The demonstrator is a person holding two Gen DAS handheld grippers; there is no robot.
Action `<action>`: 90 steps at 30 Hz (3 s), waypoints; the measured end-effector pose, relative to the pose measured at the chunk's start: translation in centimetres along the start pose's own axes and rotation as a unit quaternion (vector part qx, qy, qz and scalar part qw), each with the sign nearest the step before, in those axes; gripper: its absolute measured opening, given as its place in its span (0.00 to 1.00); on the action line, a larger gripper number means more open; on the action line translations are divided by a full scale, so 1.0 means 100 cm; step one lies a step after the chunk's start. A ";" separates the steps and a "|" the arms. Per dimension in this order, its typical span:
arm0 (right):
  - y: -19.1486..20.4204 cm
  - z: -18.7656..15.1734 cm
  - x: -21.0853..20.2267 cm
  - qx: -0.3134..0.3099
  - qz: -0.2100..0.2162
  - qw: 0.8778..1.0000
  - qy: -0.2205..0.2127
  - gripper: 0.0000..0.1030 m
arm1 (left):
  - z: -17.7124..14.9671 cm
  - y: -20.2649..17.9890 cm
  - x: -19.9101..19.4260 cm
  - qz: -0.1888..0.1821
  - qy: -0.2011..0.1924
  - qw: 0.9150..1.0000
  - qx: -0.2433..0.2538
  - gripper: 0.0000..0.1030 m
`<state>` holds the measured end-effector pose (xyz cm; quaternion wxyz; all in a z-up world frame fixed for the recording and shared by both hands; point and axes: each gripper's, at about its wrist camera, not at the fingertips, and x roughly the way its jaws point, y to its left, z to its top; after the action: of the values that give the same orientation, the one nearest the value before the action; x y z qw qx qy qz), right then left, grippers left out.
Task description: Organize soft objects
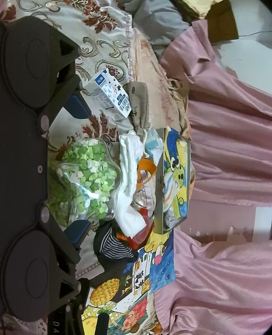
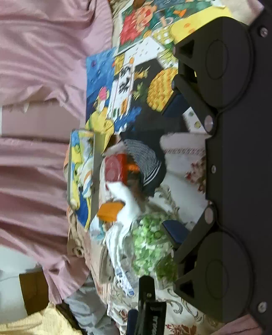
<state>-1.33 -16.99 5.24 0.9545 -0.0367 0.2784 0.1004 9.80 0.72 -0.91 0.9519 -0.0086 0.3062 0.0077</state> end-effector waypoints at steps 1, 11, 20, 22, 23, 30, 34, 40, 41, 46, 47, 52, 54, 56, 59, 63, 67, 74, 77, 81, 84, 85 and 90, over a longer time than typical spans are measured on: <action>0.003 0.002 0.003 -0.006 0.009 1.000 -0.002 1.00 | 0.002 0.003 0.002 -0.001 0.002 1.000 -0.002 0.99; 0.032 0.025 0.046 -0.047 0.037 0.998 -0.006 1.00 | 0.022 0.031 0.033 0.000 -0.009 1.000 -0.029 0.99; 0.039 0.043 0.077 -0.055 0.015 0.998 -0.016 1.00 | 0.048 0.057 0.067 -0.002 -0.038 0.997 -0.064 0.99; 0.039 0.046 0.083 -0.053 0.013 0.998 -0.015 1.00 | 0.051 0.061 0.077 -0.005 -0.038 0.997 -0.070 0.99; 0.039 0.048 0.087 -0.054 0.011 0.998 -0.015 1.00 | 0.052 0.062 0.082 -0.008 -0.037 0.997 -0.072 0.99; 0.038 0.057 0.111 -0.061 0.003 0.998 -0.017 0.99 | 0.052 0.068 0.106 -0.042 -0.025 0.995 -0.086 0.97; 0.035 0.059 0.120 -0.054 0.003 0.998 -0.013 0.97 | 0.051 0.070 0.115 -0.067 -0.020 0.993 -0.091 0.88; 0.039 0.056 0.133 -0.064 0.003 0.998 0.002 0.79 | 0.047 0.074 0.127 -0.099 -0.001 0.989 -0.108 0.74; 0.042 0.056 0.134 -0.068 0.002 0.998 0.004 0.75 | 0.047 0.074 0.129 -0.102 0.000 0.989 -0.110 0.72; 0.049 0.055 0.140 -0.077 0.009 0.997 0.015 0.57 | 0.047 0.073 0.129 -0.112 0.001 0.988 -0.110 0.43; 0.051 0.054 0.141 -0.081 0.010 0.997 0.016 0.53 | 0.047 0.073 0.129 -0.113 0.002 0.988 -0.108 0.40; 0.058 0.054 0.143 -0.093 0.010 0.996 0.015 0.32 | 0.046 0.074 0.129 -0.122 0.014 0.987 -0.102 0.14; 0.057 0.056 0.144 -0.091 0.007 0.996 0.014 0.16 | 0.046 0.073 0.129 -0.125 0.016 0.987 -0.095 0.10; 0.055 0.056 0.144 -0.089 0.006 0.996 0.011 0.07 | 0.046 0.071 0.128 -0.127 0.016 0.988 -0.091 0.07; 0.054 0.057 0.142 -0.096 0.010 0.995 0.002 0.00 | 0.047 0.071 0.124 -0.132 0.008 0.987 -0.091 0.05; 0.061 0.056 0.133 -0.120 0.011 0.993 -0.018 0.00 | 0.050 0.071 0.114 -0.150 -0.012 0.985 -0.088 0.05; 0.064 0.060 0.117 -0.138 0.002 0.989 -0.052 0.00 | 0.055 0.070 0.101 -0.167 -0.041 0.981 -0.086 0.05; 0.063 0.084 0.094 -0.138 -0.008 0.985 -0.101 0.00 | 0.088 0.069 0.089 -0.205 -0.118 0.968 -0.088 0.05; 0.059 0.101 0.090 -0.139 -0.017 0.983 -0.119 0.00 | 0.111 0.072 0.091 -0.213 -0.159 0.960 -0.089 0.05; 0.055 0.133 0.099 -0.149 -0.025 0.979 -0.138 0.00 | 0.142 0.087 0.106 -0.213 -0.206 0.947 -0.123 0.05; 0.051 0.163 0.119 -0.157 -0.027 0.976 -0.147 0.00 | 0.158 0.099 0.127 -0.191 -0.228 0.942 -0.157 0.05; 0.051 0.173 0.127 -0.155 -0.026 0.977 -0.147 0.00 | 0.162 0.103 0.136 -0.182 -0.233 0.941 -0.166 0.05; 0.057 0.216 0.181 -0.147 -0.015 0.980 -0.134 0.00 | 0.166 0.126 0.186 -0.158 -0.206 0.941 -0.216 0.05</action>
<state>23.69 -5.56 13.59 0.9687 -0.1667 0.1301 0.1299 34.34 13.89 1.61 0.9584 -0.2606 0.0890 -0.0752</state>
